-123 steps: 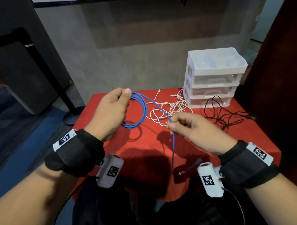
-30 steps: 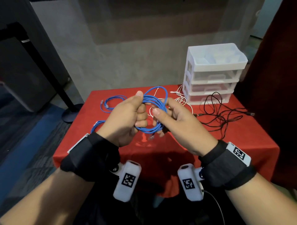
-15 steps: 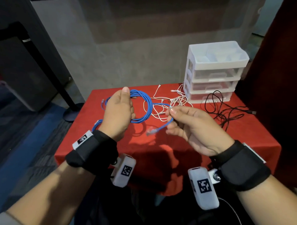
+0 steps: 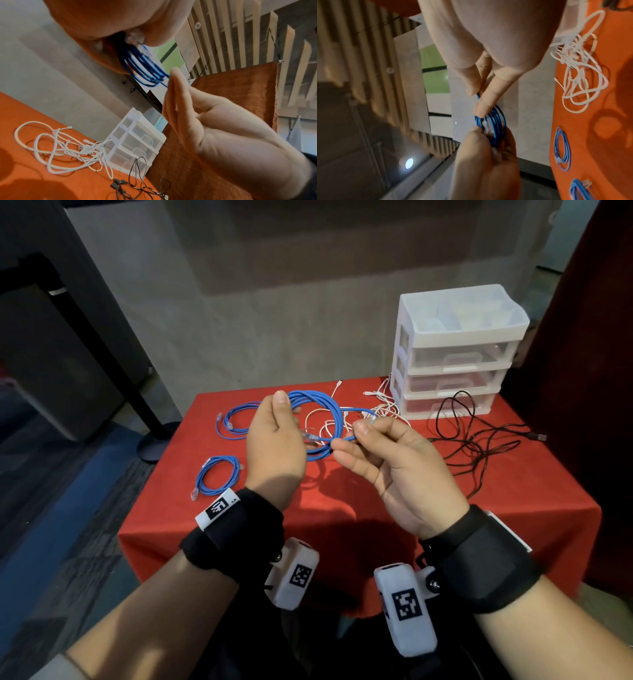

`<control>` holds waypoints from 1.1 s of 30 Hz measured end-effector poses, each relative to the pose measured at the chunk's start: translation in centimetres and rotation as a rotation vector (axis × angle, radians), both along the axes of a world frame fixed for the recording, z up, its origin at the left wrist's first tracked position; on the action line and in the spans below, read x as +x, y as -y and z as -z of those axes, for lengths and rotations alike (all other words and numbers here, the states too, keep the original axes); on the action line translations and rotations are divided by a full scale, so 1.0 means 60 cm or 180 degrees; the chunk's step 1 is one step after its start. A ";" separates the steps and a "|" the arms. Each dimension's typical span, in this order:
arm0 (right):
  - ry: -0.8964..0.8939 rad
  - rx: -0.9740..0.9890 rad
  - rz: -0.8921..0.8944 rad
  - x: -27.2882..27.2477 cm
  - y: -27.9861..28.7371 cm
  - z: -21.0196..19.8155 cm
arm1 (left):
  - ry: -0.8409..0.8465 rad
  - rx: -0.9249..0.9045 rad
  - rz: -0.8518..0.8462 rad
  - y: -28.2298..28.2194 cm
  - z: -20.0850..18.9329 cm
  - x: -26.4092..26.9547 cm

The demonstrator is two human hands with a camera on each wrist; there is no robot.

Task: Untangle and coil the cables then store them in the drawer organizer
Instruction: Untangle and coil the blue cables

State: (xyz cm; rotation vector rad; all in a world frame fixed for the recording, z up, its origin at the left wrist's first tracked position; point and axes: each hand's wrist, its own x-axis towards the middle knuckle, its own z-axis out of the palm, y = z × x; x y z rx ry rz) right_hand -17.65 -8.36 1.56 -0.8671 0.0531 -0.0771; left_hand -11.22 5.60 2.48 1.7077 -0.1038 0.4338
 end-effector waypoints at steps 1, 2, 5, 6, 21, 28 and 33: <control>0.0032 -0.0175 0.0026 -0.001 -0.005 0.001 | 0.0049 0.0090 -0.0066 0.004 -0.002 -0.001; 0.0066 -0.0403 0.0067 -0.002 -0.011 0.003 | 0.0076 0.0198 -0.0128 0.009 -0.003 0.000; 0.0202 -0.1240 0.0327 -0.004 -0.025 0.010 | -0.0085 0.0209 -0.0091 0.016 0.001 0.006; 0.0252 -0.1539 0.0494 -0.002 -0.026 0.014 | -0.0221 0.0124 -0.0025 0.017 0.004 0.009; 0.0660 -0.3012 0.1064 -0.001 -0.007 0.030 | -0.2046 -0.1848 0.0565 0.012 -0.006 0.015; 0.0647 -0.2224 0.1503 -0.010 0.002 0.033 | -0.1720 -0.1528 0.0499 -0.003 -0.011 0.027; 0.0234 -0.1427 -0.0062 0.001 0.001 0.030 | -0.1717 -0.1362 0.0932 0.004 -0.017 0.000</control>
